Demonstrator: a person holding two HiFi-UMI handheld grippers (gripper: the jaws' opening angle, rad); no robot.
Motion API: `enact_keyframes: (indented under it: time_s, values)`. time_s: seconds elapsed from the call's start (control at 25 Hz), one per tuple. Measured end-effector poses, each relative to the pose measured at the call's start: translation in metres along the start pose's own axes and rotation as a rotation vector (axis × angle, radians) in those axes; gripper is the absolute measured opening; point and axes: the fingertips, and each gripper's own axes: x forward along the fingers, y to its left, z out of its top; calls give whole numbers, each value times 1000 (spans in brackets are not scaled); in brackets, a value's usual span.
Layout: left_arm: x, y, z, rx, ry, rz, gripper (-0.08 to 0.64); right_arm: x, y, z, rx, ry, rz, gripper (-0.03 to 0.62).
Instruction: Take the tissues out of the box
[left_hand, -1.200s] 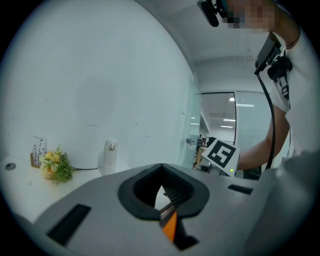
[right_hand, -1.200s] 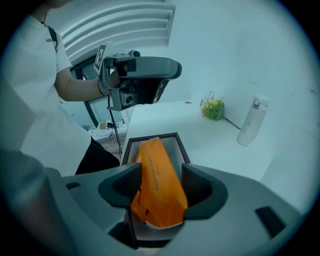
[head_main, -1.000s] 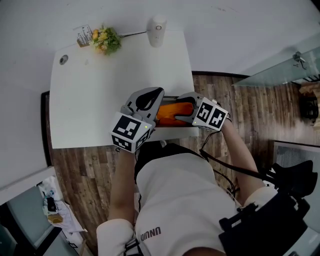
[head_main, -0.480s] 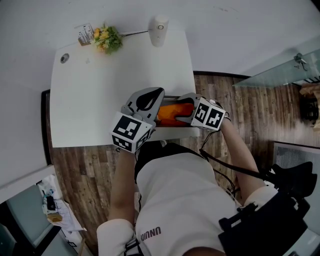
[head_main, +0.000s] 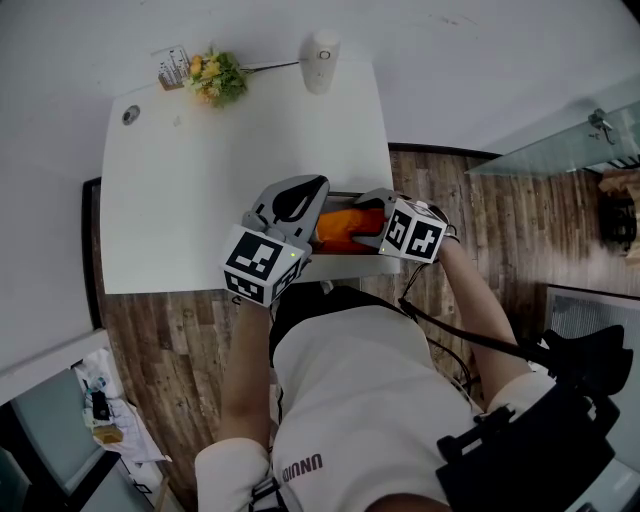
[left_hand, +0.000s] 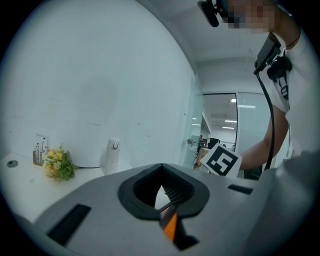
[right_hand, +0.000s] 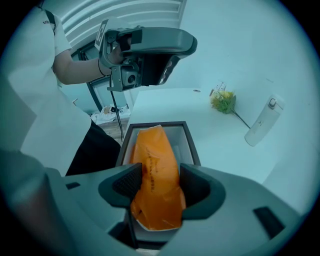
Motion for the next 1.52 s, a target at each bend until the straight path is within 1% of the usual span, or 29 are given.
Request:
enact_keyframes:
  time_s: [0.36,0.64,1.52]
  values:
    - [-3,0,-1,-2,-4,-1,14,3,2,-1,-16,28,-2,250]
    - [-5,1,-2,-5,-6,-1,14,4,3,-3,-19,44,-5,212]
    - [-9,2,-2,-15,-13,1,13,4,7,-3,-69,61,-29,175]
